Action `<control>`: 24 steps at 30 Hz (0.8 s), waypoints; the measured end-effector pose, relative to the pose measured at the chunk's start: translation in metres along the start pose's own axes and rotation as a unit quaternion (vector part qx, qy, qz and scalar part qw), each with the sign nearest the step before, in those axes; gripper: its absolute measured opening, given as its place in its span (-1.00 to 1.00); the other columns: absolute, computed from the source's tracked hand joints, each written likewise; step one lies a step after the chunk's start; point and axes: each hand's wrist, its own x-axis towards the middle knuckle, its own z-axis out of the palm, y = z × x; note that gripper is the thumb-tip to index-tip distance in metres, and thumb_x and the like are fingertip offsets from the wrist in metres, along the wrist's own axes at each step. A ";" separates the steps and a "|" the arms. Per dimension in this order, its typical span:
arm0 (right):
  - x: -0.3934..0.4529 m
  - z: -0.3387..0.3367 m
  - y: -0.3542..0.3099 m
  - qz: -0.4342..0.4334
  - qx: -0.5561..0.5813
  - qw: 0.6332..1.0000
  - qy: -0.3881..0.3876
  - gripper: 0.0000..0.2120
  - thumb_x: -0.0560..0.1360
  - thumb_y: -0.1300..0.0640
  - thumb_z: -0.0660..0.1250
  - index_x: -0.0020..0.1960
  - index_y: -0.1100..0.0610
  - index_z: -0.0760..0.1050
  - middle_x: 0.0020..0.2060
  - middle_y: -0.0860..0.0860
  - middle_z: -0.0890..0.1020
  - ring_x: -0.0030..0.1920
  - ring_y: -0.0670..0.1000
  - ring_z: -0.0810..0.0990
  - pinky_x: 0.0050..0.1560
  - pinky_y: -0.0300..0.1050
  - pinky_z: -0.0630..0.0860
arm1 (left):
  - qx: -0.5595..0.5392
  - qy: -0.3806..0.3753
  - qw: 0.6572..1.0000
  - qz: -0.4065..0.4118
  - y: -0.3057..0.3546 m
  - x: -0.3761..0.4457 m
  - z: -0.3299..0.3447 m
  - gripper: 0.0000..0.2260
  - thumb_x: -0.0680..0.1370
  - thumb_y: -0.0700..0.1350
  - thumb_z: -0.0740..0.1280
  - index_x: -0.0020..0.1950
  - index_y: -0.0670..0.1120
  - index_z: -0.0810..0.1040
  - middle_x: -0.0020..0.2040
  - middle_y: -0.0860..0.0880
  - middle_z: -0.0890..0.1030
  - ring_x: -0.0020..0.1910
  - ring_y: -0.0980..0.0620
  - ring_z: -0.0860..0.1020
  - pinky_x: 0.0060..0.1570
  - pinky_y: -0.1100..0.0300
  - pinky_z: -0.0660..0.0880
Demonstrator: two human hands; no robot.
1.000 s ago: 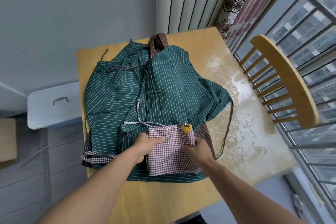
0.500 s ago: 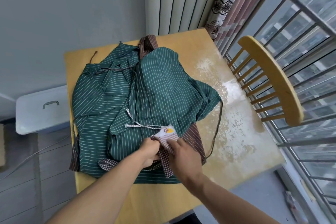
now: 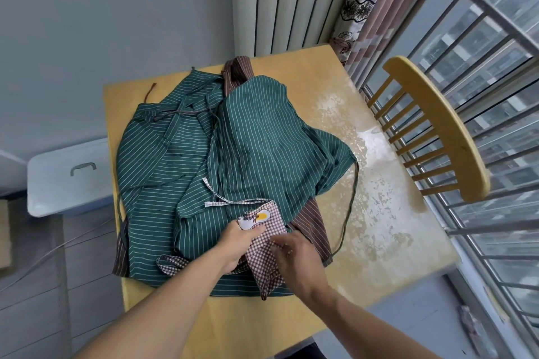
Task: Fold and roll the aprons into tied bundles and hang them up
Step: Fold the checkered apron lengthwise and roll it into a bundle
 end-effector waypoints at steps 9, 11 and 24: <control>0.028 -0.027 0.016 0.089 0.231 0.957 -0.149 -0.47 0.37 -0.13 0.60 0.23 0.06 0.57 0.09 -0.09 0.72 0.09 -0.09 0.70 0.14 -0.06 0.64 | -0.154 -0.109 0.982 -0.023 0.014 -0.014 -0.001 -0.77 0.59 -0.24 0.36 0.22 -0.27 0.62 0.17 -0.23 0.69 0.23 -0.23 0.61 0.21 -0.09 0.55; 0.028 -0.026 0.017 0.067 0.210 0.965 -0.142 -0.53 0.36 -0.14 0.60 0.15 0.06 0.61 0.05 -0.11 0.73 0.04 -0.12 0.70 0.12 -0.05 0.64 | -0.148 -0.105 0.983 -0.016 0.017 -0.017 0.001 -0.75 0.58 -0.15 0.38 0.20 -0.25 0.63 0.15 -0.20 0.71 0.21 -0.21 0.62 0.24 -0.10 0.53; 0.024 -0.043 0.002 -0.132 0.022 0.985 -0.112 -0.80 0.45 0.06 0.54 0.06 -0.01 0.65 -0.01 -0.18 0.67 0.02 -0.18 0.61 0.05 -0.18 0.56 | -0.102 -0.054 0.993 -0.005 0.014 -0.025 0.000 -0.39 0.46 0.21 0.39 0.22 -0.31 0.59 0.09 -0.25 0.71 0.13 -0.21 0.64 0.19 -0.08 0.57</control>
